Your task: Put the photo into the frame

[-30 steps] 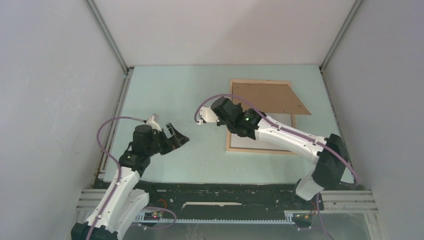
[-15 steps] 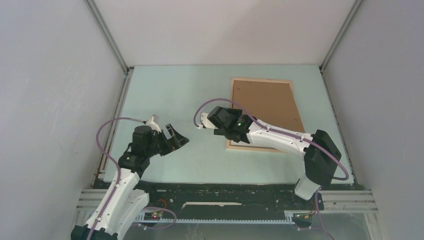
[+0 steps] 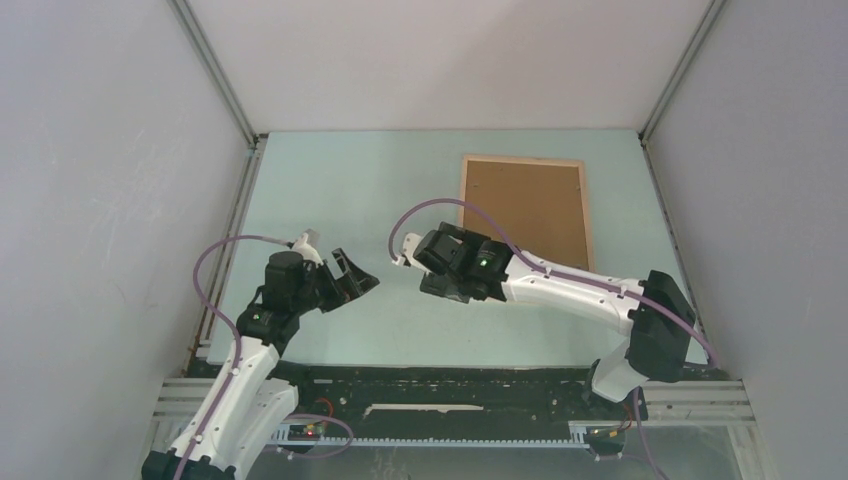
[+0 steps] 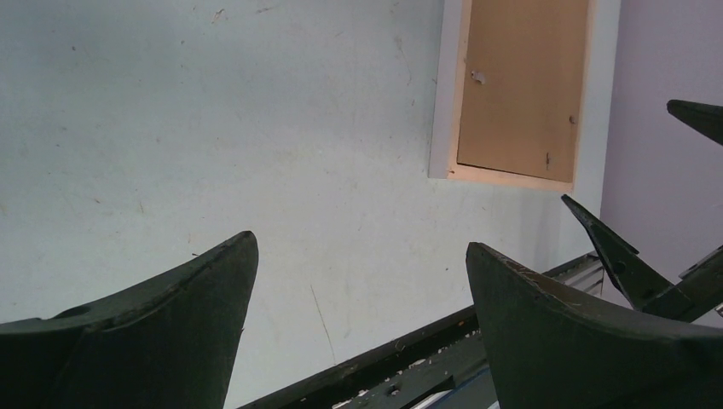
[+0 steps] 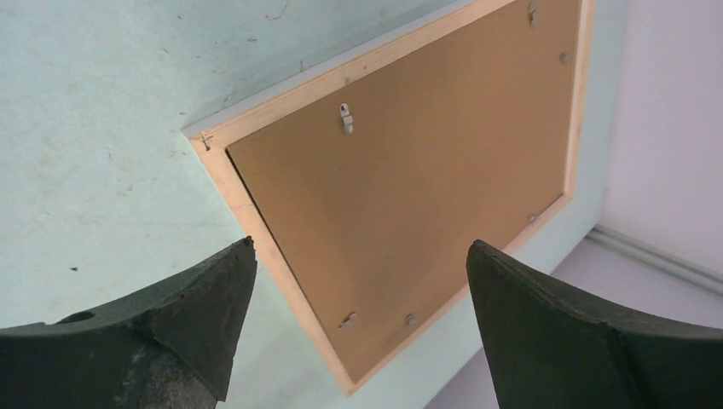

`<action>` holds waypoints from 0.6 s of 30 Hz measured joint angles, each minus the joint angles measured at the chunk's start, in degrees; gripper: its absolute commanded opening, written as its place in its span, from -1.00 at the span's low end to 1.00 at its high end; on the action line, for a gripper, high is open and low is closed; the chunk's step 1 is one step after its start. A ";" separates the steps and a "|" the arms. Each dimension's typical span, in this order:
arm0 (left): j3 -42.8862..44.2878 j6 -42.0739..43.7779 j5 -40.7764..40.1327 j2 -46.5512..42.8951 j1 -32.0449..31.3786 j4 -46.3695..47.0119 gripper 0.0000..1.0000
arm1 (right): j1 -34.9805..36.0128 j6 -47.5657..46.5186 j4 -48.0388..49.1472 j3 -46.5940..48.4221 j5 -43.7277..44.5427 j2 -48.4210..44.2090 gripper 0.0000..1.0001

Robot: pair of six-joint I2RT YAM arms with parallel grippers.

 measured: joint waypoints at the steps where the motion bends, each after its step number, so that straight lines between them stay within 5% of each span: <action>1: 0.00 -0.02 0.02 0.00 0.00 0.02 1.00 | -0.04 1.07 -0.22 0.00 -0.17 0.00 0.99; 9: 0.00 -2.71 2.40 1.75 0.00 3.67 1.00 | -8.70 18.03 1.11 -1.95 -7.41 -3.54 0.99; 14: -0.04 -5.18 5.95 7.13 -0.57 9.68 1.00 | -28.39 32.00 5.75 -8.94 -21.97 -14.75 0.99; 18: 0.20 -6.08 7.04 15.28 -4.11 13.84 1.00 | -50.97 39.78 9.46 -11.74 -34.45 -16.81 0.99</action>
